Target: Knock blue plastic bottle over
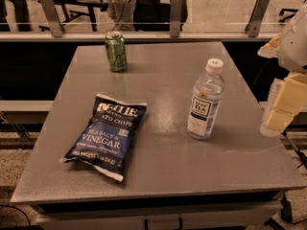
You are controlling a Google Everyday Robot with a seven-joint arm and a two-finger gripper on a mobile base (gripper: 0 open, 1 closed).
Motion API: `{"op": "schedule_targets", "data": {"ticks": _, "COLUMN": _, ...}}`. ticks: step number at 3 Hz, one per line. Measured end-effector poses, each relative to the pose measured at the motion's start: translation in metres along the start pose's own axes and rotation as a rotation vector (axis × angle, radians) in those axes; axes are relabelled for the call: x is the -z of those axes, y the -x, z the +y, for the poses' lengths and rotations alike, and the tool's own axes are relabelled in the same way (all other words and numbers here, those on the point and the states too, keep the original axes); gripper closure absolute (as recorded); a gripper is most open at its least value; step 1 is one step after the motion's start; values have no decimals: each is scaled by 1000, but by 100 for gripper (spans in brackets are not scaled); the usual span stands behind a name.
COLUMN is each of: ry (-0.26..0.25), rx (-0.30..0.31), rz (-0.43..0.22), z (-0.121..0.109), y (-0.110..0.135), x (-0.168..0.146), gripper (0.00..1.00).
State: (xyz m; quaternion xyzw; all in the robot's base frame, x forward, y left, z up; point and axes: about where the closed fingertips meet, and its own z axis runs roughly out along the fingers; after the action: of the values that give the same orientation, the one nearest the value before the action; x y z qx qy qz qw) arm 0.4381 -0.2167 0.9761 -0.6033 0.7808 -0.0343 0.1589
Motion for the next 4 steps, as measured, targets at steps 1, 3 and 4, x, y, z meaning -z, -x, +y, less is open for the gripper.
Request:
{"op": "schedule_targets", "data": {"ticks": 1, "ry": 0, "rx": 0, "rz": 0, "z": 0, "y": 0, "x": 0, "gripper": 0}}
{"op": "schedule_targets", "data": {"ticks": 3, "ry": -21, "rx": -28, "rz": -93, "z": -12, "y": 12, "x": -18, "gripper": 0}}
{"op": "schedule_targets", "data": {"ticks": 4, "ry": 4, "rx": -66, "rz": -185, "z": -13, "y": 22, "x": -27, "gripper": 0}}
